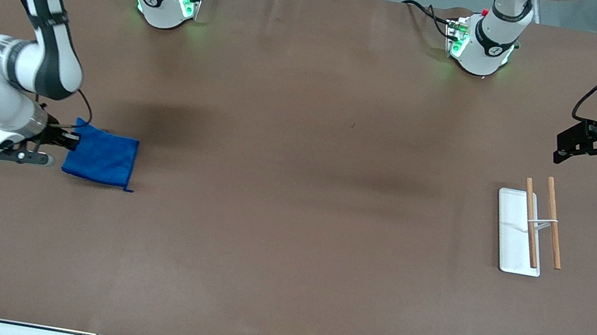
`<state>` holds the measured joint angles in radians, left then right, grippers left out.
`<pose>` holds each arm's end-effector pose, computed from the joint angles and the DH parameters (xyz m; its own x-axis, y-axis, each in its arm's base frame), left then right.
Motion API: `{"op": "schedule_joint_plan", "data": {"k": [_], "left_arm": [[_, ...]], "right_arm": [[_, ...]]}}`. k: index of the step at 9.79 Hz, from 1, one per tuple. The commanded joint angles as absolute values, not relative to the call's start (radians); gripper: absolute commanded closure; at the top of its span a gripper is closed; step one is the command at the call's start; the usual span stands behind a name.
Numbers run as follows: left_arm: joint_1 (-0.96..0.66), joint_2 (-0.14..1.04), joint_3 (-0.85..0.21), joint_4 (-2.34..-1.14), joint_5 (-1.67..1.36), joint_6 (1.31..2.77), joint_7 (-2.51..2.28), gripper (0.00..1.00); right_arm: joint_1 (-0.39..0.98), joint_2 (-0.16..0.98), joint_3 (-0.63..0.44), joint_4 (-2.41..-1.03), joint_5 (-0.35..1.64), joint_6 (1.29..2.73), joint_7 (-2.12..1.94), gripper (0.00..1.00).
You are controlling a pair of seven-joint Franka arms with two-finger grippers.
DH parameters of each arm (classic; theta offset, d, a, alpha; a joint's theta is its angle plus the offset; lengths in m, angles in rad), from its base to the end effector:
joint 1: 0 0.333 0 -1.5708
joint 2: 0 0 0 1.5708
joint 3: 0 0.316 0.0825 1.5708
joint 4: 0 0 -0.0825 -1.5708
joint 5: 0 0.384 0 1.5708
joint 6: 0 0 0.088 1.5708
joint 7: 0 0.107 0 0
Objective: Right arm passes towel to left arm to hang
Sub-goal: 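Lift the towel with the right gripper while the left gripper approaches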
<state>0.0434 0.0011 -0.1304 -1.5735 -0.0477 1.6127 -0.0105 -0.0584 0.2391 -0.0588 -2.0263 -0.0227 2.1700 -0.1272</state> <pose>0.5566 -0.0534 0.6265 0.9965 -0.0744 0.0375 -0.0762 -0.9959 0.0482 0.5763 -0.0679 0.3234 0.9949 0.0236 -0.0983 0.0256 -0.9995 0.0190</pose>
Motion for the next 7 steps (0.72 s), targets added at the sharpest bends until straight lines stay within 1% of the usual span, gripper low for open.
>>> {"op": "schedule_joint_plan", "data": {"k": [1,3,4,5,7], "left_arm": [[0.057,0.015,-0.132,-1.595,-0.174,1.600,0.008,0.00],[0.041,0.092,-0.144,-1.604,-0.247,1.687,0.008,0.00],[0.023,0.138,-0.144,-1.606,-0.303,1.750,0.008,0.00],[0.005,0.168,-0.144,-1.617,-0.366,1.811,0.009,0.00],[-0.011,0.208,-0.147,-1.678,-0.530,1.938,0.076,0.00]], "right_arm": [[0.012,0.180,-0.055,-1.915,-0.006,1.981,-0.043,1.00],[0.087,0.147,-0.052,-1.820,0.096,1.841,0.009,1.00],[0.131,0.137,-0.052,-1.797,0.165,1.815,0.014,1.00],[0.171,0.132,-0.052,-1.790,0.223,1.819,0.015,1.00],[0.225,0.133,-0.054,-1.766,0.422,1.833,0.047,1.00]]}}
